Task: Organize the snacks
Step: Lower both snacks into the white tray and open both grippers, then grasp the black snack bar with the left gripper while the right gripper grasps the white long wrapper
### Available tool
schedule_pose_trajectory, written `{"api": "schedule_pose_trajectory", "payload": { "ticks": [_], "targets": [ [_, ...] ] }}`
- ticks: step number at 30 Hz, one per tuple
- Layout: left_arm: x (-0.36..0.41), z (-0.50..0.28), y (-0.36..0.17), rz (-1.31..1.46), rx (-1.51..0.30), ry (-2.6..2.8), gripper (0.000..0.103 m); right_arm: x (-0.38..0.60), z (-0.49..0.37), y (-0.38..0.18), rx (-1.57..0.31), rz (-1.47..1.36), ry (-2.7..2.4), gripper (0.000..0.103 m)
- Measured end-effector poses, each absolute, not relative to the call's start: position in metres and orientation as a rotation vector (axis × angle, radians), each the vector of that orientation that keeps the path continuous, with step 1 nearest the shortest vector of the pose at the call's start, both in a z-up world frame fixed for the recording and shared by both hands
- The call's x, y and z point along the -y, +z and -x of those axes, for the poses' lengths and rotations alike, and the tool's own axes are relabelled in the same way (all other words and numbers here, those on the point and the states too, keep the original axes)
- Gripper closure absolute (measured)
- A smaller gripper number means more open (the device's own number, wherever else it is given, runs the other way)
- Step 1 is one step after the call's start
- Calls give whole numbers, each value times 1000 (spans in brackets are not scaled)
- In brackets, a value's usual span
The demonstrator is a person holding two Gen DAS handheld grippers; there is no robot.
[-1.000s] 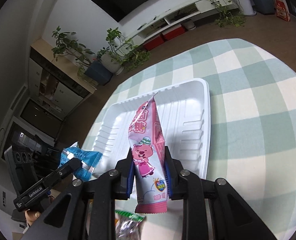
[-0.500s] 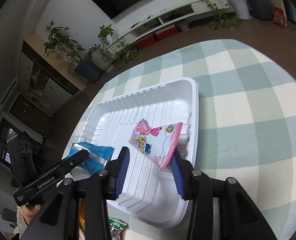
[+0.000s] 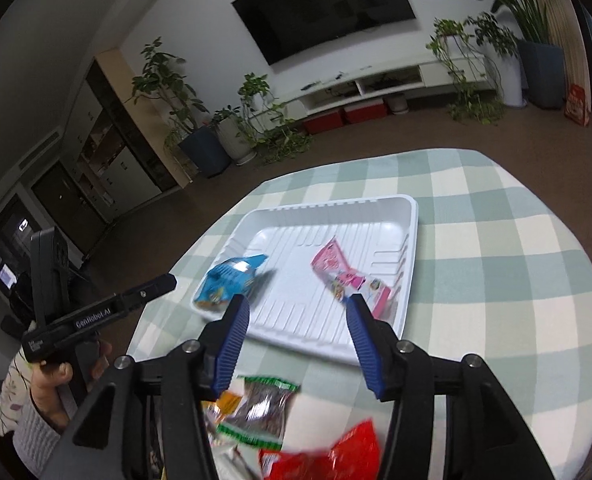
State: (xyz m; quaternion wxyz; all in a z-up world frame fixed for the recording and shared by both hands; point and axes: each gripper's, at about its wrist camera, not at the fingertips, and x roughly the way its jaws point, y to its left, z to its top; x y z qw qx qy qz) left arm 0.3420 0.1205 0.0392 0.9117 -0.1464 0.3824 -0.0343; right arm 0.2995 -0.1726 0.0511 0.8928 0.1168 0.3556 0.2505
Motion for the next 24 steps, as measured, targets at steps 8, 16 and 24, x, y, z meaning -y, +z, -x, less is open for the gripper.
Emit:
{"api": "schedule_pose_trajectory", "payload": {
  "ticks": [8, 16, 24],
  "targets": [
    [-124, -246, 41, 340, -792, -67, 40, 163, -218, 36, -737, -25, 531, 45],
    [-123, -174, 12, 333, -867, -24, 40, 151, -173, -5, -814, 190, 535, 45],
    [-129, -150, -10, 358, -922, 22, 40, 139, -164, -28, -843, 306, 517, 45]
  ]
}}
